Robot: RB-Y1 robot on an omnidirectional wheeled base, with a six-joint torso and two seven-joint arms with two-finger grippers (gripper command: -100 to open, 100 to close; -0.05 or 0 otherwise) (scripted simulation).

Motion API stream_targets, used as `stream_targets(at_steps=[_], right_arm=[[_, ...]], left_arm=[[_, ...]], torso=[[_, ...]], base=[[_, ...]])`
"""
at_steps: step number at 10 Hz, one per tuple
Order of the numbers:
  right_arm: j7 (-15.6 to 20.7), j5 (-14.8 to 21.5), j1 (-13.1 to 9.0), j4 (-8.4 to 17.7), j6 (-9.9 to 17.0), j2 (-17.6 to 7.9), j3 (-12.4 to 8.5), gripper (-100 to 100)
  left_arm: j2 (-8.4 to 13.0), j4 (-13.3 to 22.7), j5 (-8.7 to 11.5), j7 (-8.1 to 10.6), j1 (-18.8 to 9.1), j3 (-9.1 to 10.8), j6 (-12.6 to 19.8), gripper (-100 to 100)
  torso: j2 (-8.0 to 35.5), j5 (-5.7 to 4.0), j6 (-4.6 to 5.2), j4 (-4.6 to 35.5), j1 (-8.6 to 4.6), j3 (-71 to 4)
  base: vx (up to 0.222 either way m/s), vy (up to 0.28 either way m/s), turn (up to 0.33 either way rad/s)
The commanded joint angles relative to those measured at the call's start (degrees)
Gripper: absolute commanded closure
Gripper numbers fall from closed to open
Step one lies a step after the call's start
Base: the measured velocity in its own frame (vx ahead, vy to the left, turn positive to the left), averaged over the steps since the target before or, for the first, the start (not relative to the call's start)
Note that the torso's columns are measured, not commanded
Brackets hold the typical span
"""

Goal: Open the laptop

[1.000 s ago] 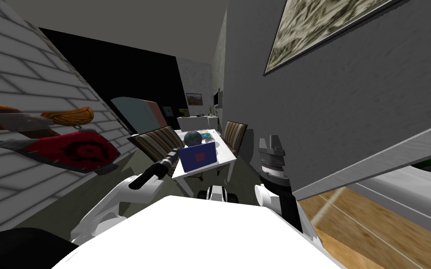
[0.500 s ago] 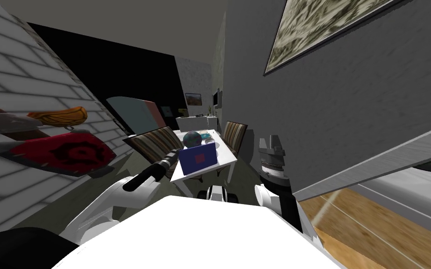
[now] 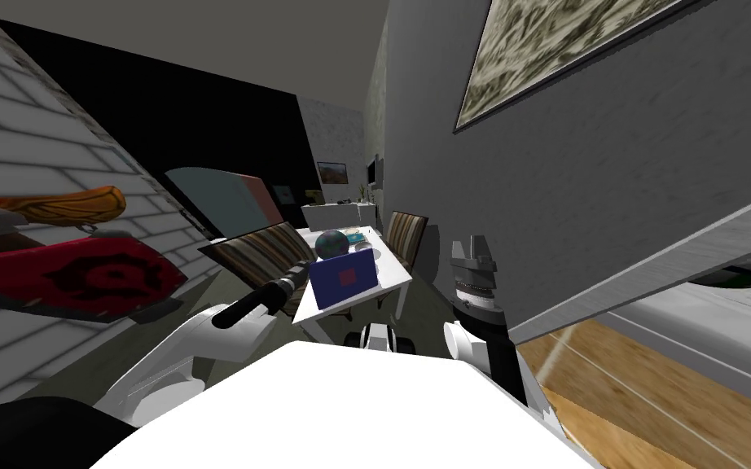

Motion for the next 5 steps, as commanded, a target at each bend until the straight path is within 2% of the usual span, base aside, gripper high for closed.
stream_targets(at_steps=[1,2,3,4,5], right_arm=[[0.0,0.0,0.0,0.0,0.0,0.0,0.0,0],[0.0,0.0,0.0,0.0,0.0,0.0,0.0,0],[0.0,0.0,0.0,0.0,0.0,0.0,0.0,0],[0.0,0.0,0.0,0.0,0.0,0.0,0.0,0],[0.0,0.0,0.0,0.0,0.0,0.0,0.0,0]], left_arm=[[1.7,3.5,2.6,1.49,-2.4,1.95,3.5,100],[1.7,4.6,2.6,1.49,-2.4,1.95,3.5,100],[1.7,4.8,2.6,1.49,-2.4,1.95,3.5,100],[3.0,6.5,4.6,2.47,-4.5,3.5,6.0,100],[3.0,7.8,4.6,2.47,-4.5,3.5,6.0,100]], torso=[[0.1,0.07,-0.22,-0.1,-0.01,0.1],[0.0,0.1,-0.15,-0.1,0.02,0.1],[-0.1,0.19,-0.37,-0.2,0.06,0.0],[-0.1,0.21,-0.5,-0.2,0.17,0.0],[-0.2,0.27,-0.21,-0.3,0.3,-0.1]], base=[[-0.103,0.039,-0.31],[-0.081,0.026,-0.211],[-0.029,0.009,0.006],[-0.061,0.017,-0.297],[-0.069,0.03,-0.186]])
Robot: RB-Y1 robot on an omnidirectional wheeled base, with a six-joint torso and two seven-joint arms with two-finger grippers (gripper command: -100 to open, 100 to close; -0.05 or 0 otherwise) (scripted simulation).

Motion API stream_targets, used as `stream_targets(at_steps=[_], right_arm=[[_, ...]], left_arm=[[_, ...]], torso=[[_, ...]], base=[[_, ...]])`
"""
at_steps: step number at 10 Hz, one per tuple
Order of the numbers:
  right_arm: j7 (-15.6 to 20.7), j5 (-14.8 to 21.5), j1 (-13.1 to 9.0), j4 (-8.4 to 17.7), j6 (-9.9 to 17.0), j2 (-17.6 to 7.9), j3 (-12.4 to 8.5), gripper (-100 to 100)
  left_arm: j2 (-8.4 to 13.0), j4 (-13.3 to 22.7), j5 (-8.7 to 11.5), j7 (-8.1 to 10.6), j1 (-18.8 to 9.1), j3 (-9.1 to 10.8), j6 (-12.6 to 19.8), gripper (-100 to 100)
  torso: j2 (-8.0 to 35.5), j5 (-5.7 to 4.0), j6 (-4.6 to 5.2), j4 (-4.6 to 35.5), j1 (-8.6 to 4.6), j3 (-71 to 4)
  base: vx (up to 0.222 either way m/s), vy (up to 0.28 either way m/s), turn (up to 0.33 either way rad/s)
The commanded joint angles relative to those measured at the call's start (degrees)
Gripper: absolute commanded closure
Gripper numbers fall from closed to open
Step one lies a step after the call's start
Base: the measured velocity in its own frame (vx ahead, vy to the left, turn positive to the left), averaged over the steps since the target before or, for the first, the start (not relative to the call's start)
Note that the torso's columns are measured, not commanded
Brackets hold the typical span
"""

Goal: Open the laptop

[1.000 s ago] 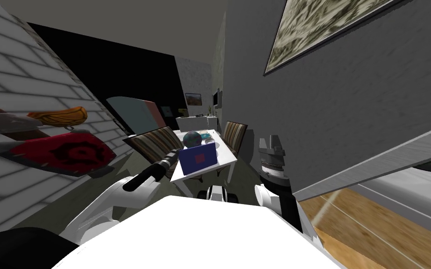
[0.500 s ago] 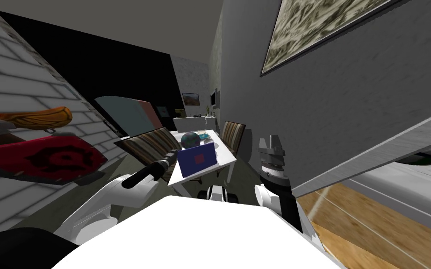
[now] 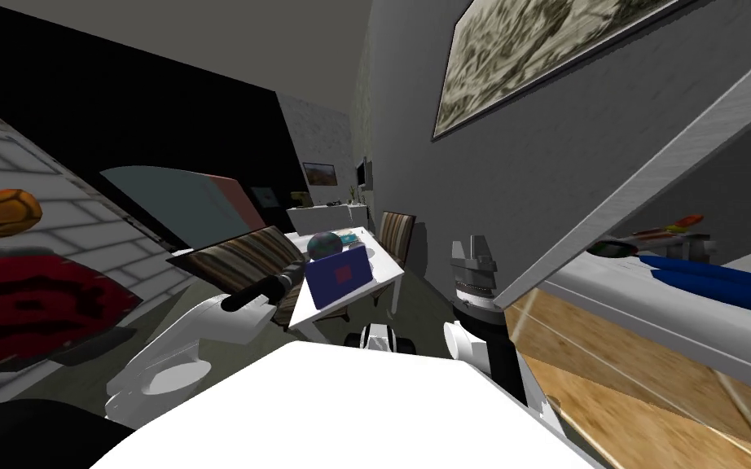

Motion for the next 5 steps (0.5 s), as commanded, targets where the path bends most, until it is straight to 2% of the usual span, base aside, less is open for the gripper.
stream_targets(at_steps=[1,2,3,4,5], right_arm=[[0.0,0.0,0.0,0.0,0.0,0.0,0.0,0],[0.0,0.0,0.0,0.0,0.0,0.0,0.0,0],[0.0,0.0,0.0,0.0,0.0,0.0,0.0,0],[0.0,0.0,0.0,0.0,0.0,0.0,0.0,0],[0.0,0.0,0.0,0.0,0.0,0.0,0.0,0]], left_arm=[[0.2,3.0,0.5,0.44,-0.8,-0.21,1.8,100],[1.5,4.9,2.4,1.42,-2.8,1.35,3.8,100],[1.5,6.1,2.4,1.42,-2.8,1.35,4.3,100],[1.5,6.1,2.4,1.42,-2.8,1.35,4.3,100],[2.9,8.0,4.4,2.4,-4.9,2.9,5.8,100]], torso=[[0.0,0.07,-0.12,-0.1,0.0,0.0],[0.0,0.05,-0.24,-0.1,-0.09,0.0],[0.0,0.06,0.04,-0.1,-0.08,0.0],[0.0,0.09,-0.17,-0.1,-0.07,0.1],[0.1,0.05,-0.3,0.0,-0.13,0.1]], base=[[-0.027,0.015,0.015],[-0.065,0.014,-0.282],[-0.072,0.027,-0.197],[-0.025,0.02,-0.017],[-0.061,0.017,-0.284]])
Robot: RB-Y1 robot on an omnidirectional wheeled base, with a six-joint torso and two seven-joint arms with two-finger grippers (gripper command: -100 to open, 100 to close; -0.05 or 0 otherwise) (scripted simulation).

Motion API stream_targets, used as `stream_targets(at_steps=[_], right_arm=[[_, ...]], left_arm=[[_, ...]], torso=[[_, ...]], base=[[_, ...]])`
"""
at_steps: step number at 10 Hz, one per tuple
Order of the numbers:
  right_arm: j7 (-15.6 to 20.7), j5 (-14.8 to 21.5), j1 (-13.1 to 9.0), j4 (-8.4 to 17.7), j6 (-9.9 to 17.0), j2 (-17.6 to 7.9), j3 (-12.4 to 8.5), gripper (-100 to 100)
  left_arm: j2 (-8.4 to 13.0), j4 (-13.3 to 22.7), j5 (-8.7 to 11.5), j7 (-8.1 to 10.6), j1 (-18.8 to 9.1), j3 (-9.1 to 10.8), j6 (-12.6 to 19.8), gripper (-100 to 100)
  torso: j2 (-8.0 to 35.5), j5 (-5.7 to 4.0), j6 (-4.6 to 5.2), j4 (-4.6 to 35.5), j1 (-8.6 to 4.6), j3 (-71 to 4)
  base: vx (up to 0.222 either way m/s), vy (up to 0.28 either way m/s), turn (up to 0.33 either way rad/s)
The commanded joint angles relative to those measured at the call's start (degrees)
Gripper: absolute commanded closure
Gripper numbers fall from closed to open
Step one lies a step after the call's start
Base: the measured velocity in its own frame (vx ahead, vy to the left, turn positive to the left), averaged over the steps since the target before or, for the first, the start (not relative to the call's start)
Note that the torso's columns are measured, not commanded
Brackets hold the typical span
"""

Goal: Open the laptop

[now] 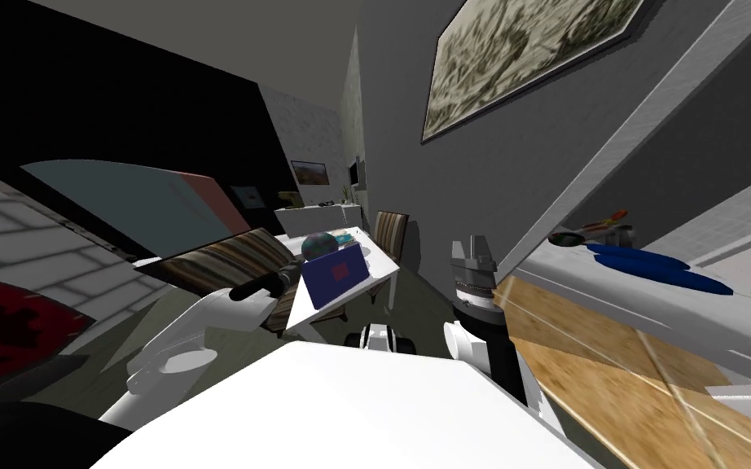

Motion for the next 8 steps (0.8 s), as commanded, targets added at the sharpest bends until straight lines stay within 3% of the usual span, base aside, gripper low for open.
stream_targets(at_steps=[1,2,3,4,6,7,8], right_arm=[[0.0,0.0,0.0,0.0,0.0,0.0,0.0,0],[0.0,0.0,0.0,0.0,0.0,0.0,0.0,0],[0.0,0.0,0.0,0.0,0.0,0.0,0.0,0],[0.0,0.0,0.0,0.0,0.0,0.0,0.0,0],[0.0,0.0,0.0,0.0,0.0,0.0,0.0,0],[0.0,0.0,0.0,0.0,0.0,0.0,0.0,0],[0.0,0.0,0.0,0.0,0.0,0.0,0.0,0]], left_arm=[[1.4,4.1,2.4,0.96,-2.1,0.98,3.8,100],[2.8,5.7,4.3,1.94,-4.1,2.54,5.4,100],[2.8,6.8,4.3,1.94,-4.1,2.54,6.3,100],[4.2,8.6,6.3,2.91,-6.2,4.09,7.9,100],[4.2,10.4,6.3,2.91,-6.2,4.09,8.8,100],[5.5,12.2,8.2,3.89,-8.2,5.65,11.0,100],[5.5,13.6,8.2,3.89,-8.2,5.65,11.3,100]], torso=[[0.0,-0.01,0.35,0.0,-0.03,0.0],[-0.1,0.03,0.21,0.0,-0.04,0.0],[0.0,-0.04,0.39,0.0,-0.13,0.0],[0.0,0.01,0.16,0.0,-0.18,0.0],[0.0,-0.09,0.11,0.1,-0.19,0.0],[0.1,-0.05,0.02,0.1,-0.18,0.0],[0.1,-0.04,0.35,0.1,-0.18,0.0]], base=[[-0.072,0.029,-0.223],[-0.102,0.025,-0.354],[-0.093,0.024,-0.15],[-0.096,0.014,-0.225],[-0.047,0.005,-0.118],[-0.07,-0.003,-0.259],[-0.086,0.01,-0.2]])
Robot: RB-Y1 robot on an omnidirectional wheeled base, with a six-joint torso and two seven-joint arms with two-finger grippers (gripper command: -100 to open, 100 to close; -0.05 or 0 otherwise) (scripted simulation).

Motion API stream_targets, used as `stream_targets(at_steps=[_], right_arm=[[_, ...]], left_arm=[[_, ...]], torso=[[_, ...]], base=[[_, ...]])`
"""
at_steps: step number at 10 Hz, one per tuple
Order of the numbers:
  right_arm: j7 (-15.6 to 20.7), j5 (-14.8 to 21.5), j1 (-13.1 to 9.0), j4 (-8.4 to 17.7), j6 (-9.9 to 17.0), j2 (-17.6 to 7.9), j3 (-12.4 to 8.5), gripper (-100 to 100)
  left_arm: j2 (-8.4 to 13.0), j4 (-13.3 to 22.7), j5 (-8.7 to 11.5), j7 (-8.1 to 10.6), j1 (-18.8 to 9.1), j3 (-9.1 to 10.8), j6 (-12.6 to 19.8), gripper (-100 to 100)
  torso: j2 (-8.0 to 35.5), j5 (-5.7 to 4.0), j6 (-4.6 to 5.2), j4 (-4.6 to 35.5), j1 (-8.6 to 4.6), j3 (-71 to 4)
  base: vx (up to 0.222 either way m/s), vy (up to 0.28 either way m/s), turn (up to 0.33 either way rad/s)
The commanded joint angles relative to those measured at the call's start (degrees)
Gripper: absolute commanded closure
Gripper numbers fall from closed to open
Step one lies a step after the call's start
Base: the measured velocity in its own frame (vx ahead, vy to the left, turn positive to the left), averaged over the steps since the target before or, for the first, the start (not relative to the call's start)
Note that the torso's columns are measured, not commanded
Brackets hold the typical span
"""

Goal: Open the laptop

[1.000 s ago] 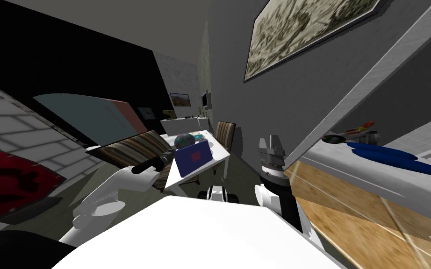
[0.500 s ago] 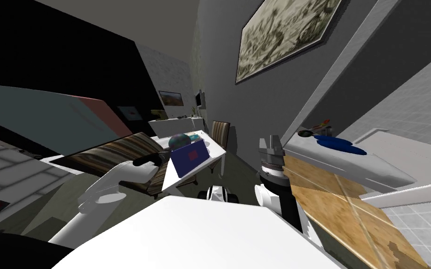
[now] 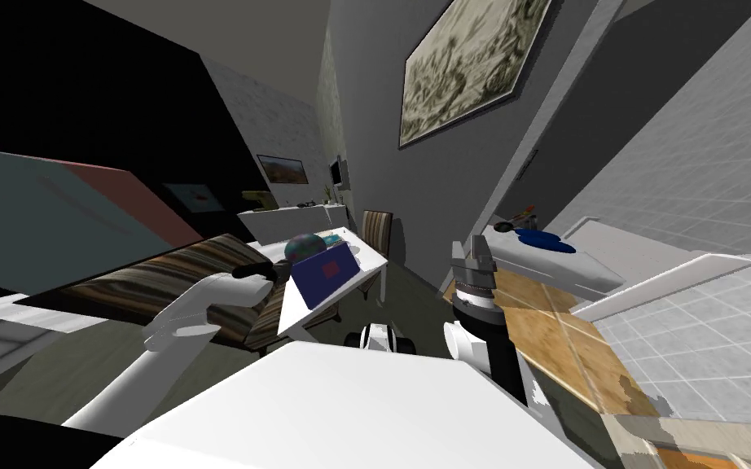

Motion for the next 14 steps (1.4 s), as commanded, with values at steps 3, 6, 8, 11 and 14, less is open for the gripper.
stream_targets(at_steps=[3,6,8,11,14], right_arm=[[0.0,0.0,0.0,0.0,0.0,0.0,0.0,0],[0.0,0.0,0.0,0.0,0.0,0.0,0.0,0],[0.0,0.0,0.0,0.0,0.0,0.0,0.0,0],[0.0,0.0,0.0,0.0,0.0,0.0,0.0,0],[0.0,0.0,0.0,0.0,0.0,0.0,0.0,0]], left_arm=[[2.9,7.7,4.7,2.52,-5.0,2.82,6.2,100],[2.6,9.1,5.0,3.86,-5.4,2.78,8.3,100],[1.7,10.5,5.8,6.91,-6.4,2.34,11.7,100],[0.4,12.5,6.9,11.49,-7.9,1.68,16.9,100],[1.2,8.3,8.3,13.5,-7.6,2.97,20.9,-100]], torso=[[-0.2,-0.18,-0.06,0.1,-0.17,-0.1],[-0.1,-0.44,-0.12,0.3,-0.2,-0.1],[-0.2,-0.29,0.12,0.3,0.27,-0.2],[-0.1,-0.3,-0.11,0.2,0.04,-0.1],[-0.2,-0.5,-0.14,0.3,-0.49,-0.2]], base=[[-0.095,-0.001,-0.26],[-0.043,0.018,-0.119],[-0.059,0.178,-0.361],[-0.102,0.206,-0.307],[-0.026,0.106,-0.092]])
